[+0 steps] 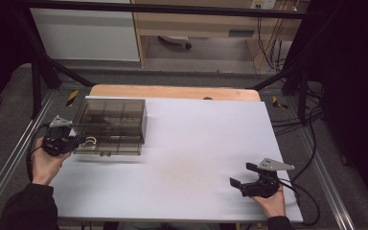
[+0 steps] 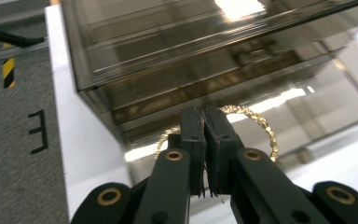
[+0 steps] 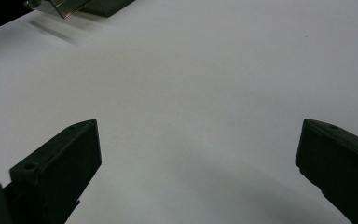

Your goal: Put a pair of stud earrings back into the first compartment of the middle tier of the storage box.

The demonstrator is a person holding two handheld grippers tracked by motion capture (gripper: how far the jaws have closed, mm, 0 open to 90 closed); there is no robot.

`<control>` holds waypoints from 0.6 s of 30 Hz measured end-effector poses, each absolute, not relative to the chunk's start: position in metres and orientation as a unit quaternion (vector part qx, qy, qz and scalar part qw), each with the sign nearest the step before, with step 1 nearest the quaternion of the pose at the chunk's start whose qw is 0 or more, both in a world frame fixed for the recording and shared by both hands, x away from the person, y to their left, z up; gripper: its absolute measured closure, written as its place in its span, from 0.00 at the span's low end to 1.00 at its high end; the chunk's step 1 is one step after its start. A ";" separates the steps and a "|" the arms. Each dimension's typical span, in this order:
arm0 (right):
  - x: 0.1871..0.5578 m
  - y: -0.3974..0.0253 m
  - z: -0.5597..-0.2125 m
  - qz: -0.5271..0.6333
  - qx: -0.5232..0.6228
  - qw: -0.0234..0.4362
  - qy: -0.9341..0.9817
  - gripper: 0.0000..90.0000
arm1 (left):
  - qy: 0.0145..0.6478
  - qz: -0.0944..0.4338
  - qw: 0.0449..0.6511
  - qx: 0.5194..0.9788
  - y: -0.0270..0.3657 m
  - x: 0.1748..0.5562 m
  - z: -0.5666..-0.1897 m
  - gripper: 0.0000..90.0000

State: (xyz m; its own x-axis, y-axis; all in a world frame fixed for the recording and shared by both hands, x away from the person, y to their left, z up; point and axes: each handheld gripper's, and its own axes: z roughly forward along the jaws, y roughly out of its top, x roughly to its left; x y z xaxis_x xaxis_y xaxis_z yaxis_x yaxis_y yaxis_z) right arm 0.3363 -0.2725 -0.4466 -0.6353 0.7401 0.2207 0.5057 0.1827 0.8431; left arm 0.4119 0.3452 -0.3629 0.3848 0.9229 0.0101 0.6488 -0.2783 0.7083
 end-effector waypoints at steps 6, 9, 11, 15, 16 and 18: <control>0.336 -0.273 -0.447 0.491 0.410 0.119 0.759 0.01 | 0.531 0.219 0.304 0.760 0.354 0.421 -0.376 0.96; 0.336 -0.273 -0.446 0.491 0.411 0.119 0.759 0.01 | 0.533 0.221 0.297 0.761 0.355 0.423 -0.382 0.96; 0.336 -0.273 -0.446 0.491 0.410 0.119 0.759 0.01 | 0.534 0.222 0.292 0.762 0.355 0.424 -0.386 0.96; 0.336 -0.273 -0.446 0.491 0.410 0.119 0.759 0.01 | 0.536 0.223 0.285 0.763 0.354 0.426 -0.391 0.95; 0.336 -0.273 -0.446 0.492 0.410 0.119 0.759 0.01 | 0.536 0.222 0.286 0.763 0.354 0.426 -0.391 0.95; 0.336 -0.273 -0.446 0.491 0.410 0.119 0.759 0.01 | 0.536 0.224 0.291 0.760 0.353 0.425 -0.390 0.94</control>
